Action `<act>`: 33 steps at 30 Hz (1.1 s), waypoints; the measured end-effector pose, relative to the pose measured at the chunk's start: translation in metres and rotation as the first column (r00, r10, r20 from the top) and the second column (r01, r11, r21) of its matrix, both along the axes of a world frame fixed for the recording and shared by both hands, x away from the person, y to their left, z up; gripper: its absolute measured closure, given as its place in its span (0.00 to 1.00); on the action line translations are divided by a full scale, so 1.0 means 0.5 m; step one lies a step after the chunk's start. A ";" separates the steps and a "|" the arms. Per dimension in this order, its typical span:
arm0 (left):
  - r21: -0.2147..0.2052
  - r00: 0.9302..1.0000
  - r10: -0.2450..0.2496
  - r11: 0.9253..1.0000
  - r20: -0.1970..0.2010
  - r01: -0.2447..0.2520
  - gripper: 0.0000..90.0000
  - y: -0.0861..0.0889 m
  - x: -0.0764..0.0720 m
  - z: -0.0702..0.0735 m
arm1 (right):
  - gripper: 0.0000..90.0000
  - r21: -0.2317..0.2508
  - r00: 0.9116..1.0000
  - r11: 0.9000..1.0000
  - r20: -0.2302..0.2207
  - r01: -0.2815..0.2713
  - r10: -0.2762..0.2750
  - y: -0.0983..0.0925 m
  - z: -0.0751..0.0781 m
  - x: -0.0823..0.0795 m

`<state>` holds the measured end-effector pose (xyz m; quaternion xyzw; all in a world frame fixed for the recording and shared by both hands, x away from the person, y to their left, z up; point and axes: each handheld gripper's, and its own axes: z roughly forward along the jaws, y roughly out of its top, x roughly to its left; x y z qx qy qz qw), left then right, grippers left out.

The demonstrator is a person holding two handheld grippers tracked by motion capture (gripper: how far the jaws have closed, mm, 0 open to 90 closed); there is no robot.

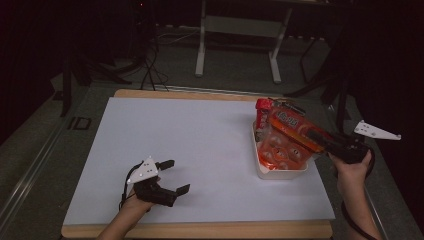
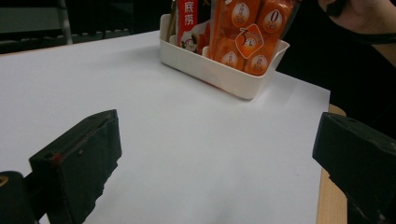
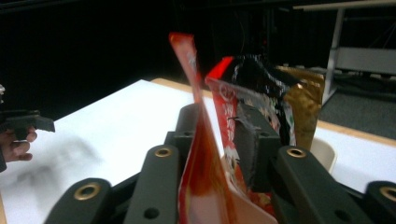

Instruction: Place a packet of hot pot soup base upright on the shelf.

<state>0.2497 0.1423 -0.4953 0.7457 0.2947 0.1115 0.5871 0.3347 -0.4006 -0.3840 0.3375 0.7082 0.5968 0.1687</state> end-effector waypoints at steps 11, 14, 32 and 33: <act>0.001 1.000 -0.005 1.000 0.004 0.005 0.02 0.001 -0.004 -0.001 | 0.40 0.016 0.998 1.000 0.056 0.010 -0.011 0.046 0.071 -0.022; 0.011 1.000 -0.006 1.000 0.006 0.006 0.02 -0.002 -0.005 -0.003 | 0.26 0.017 0.998 1.000 0.055 -0.015 0.014 0.062 0.087 -0.027; 0.019 1.000 -0.009 1.000 0.014 0.009 0.02 0.000 -0.009 -0.003 | 0.16 0.002 0.984 0.985 0.059 -0.170 0.170 0.181 0.097 -0.088; 0.022 1.000 -0.009 1.000 0.016 0.009 0.02 0.000 -0.009 -0.003 | 0.16 -0.002 0.981 0.983 0.052 -0.184 0.184 0.188 0.092 -0.091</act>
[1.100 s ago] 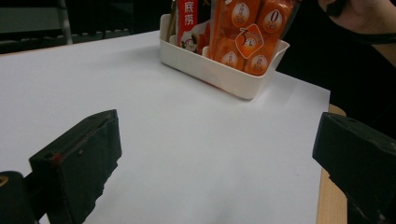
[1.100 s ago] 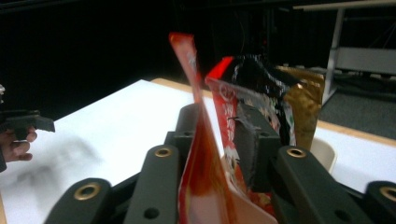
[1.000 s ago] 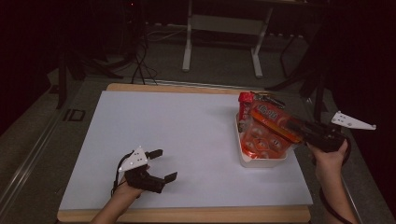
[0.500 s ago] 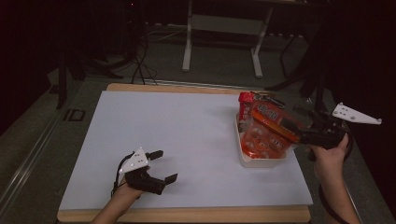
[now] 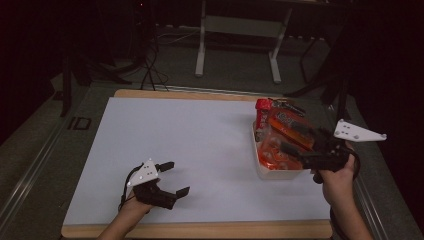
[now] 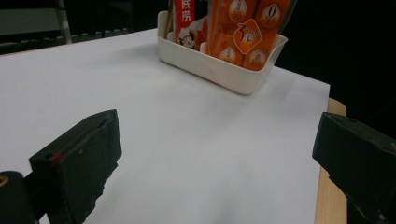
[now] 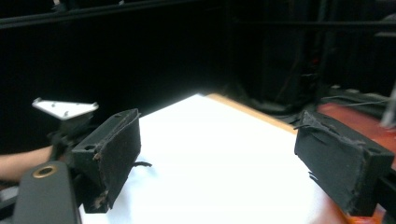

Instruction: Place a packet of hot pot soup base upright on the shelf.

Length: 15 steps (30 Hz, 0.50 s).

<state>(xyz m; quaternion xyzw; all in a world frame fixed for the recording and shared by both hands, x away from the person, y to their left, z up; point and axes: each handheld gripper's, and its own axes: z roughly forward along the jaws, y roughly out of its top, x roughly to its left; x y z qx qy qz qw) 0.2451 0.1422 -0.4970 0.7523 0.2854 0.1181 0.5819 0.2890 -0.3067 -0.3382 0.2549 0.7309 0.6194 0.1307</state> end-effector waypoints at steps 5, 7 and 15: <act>-0.007 1.000 0.002 1.000 0.001 -0.002 0.02 0.002 0.000 0.002 | 0.16 -0.022 0.999 0.999 -0.022 -0.033 0.033 0.028 -0.034 -0.011; -0.005 1.000 0.002 1.000 0.002 -0.002 0.02 0.002 0.000 0.002 | 0.16 -0.024 0.999 0.999 -0.026 -0.044 0.043 0.033 -0.042 -0.012; -0.004 1.000 0.001 1.000 0.004 -0.001 0.02 0.002 -0.001 0.002 | 0.16 -0.040 0.991 0.993 -0.077 -0.109 0.106 0.066 -0.119 -0.016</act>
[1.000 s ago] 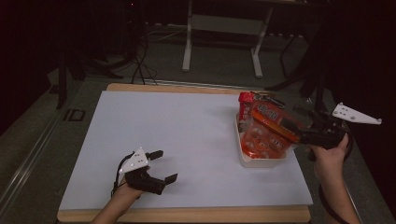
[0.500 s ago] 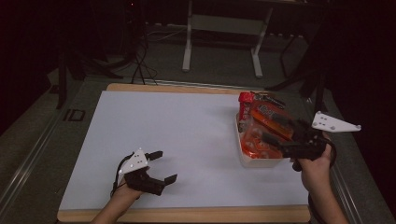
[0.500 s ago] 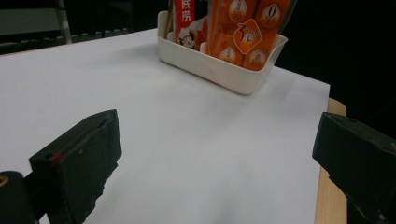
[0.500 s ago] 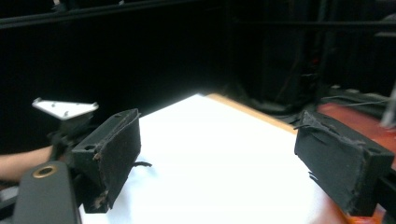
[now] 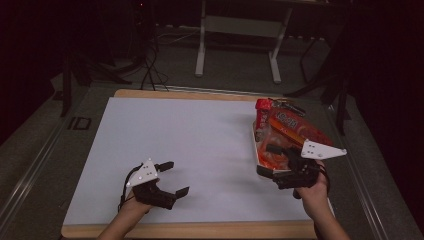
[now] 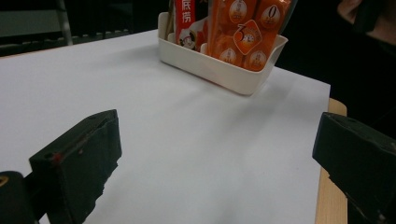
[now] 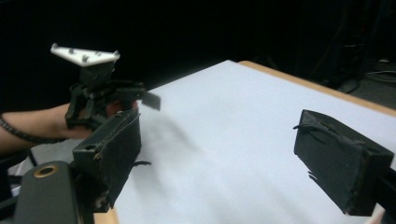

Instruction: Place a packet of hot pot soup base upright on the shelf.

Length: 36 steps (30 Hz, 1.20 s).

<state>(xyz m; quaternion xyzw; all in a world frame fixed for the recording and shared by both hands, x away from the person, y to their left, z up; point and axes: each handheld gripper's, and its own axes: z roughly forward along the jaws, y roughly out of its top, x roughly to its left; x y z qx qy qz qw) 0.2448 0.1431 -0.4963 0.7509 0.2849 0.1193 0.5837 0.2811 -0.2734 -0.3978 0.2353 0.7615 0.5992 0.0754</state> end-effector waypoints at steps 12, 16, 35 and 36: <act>0.002 1.000 0.000 1.000 0.004 0.000 0.02 0.002 -0.001 0.000 | 0.15 -0.063 0.999 0.997 -0.034 -0.033 0.031 0.017 -0.064 0.000; 0.001 1.000 -0.001 1.000 0.004 0.001 0.02 0.001 -0.003 0.000 | 0.15 -0.094 0.999 0.995 -0.037 -0.035 0.032 0.017 -0.082 -0.004; 0.015 1.000 -0.001 1.000 0.022 0.000 0.02 0.003 -0.013 0.000 | 0.16 -0.196 0.999 0.981 -0.043 -0.004 -0.004 0.008 -0.130 0.001; 0.013 1.000 0.000 1.000 0.023 0.000 0.02 0.003 -0.013 0.000 | 0.16 -0.195 0.999 0.981 -0.042 -0.006 -0.002 0.008 -0.129 0.002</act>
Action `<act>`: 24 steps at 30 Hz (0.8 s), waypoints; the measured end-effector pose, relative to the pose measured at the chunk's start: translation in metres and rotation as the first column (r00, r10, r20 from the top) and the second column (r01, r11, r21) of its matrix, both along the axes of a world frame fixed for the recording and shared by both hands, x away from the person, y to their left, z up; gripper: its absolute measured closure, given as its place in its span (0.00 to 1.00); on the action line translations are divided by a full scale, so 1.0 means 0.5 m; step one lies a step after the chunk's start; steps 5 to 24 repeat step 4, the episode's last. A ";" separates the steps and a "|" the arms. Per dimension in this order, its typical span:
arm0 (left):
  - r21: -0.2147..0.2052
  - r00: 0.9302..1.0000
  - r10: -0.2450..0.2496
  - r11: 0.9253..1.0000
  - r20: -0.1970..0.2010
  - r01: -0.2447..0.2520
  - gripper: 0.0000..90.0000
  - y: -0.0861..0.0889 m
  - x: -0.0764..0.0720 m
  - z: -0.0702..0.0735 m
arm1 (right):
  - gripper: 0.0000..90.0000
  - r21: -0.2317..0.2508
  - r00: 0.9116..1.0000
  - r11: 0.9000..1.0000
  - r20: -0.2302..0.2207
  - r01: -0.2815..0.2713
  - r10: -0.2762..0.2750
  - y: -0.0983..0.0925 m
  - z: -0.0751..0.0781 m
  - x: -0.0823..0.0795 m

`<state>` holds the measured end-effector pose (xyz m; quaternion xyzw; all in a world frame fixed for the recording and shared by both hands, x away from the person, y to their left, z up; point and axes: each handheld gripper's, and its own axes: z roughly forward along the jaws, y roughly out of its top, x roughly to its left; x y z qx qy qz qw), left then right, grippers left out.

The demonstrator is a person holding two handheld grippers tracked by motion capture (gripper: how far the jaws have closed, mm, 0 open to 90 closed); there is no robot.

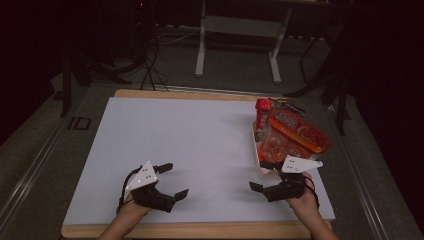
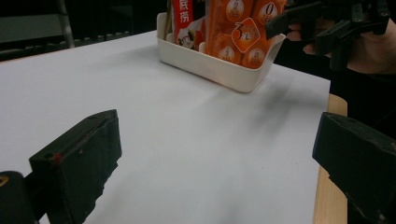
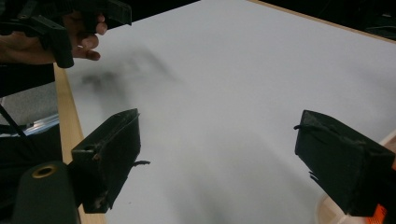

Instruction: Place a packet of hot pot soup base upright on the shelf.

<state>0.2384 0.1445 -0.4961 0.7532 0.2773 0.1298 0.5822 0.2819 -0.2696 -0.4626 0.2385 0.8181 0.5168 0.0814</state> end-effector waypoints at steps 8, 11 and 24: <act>-0.003 1.000 0.000 1.000 0.003 0.000 0.02 0.000 0.000 0.002 | 0.16 0.000 1.000 1.000 -0.001 0.006 -0.006 -0.002 -0.002 0.002; -0.003 1.000 0.000 1.000 0.003 0.000 0.02 0.000 0.000 0.002 | 0.16 0.000 1.000 1.000 -0.001 0.006 -0.006 -0.002 -0.002 0.002; -0.003 1.000 0.000 1.000 0.003 0.000 0.02 0.000 0.000 0.002 | 0.16 0.000 1.000 1.000 -0.001 0.006 -0.006 -0.002 -0.002 0.002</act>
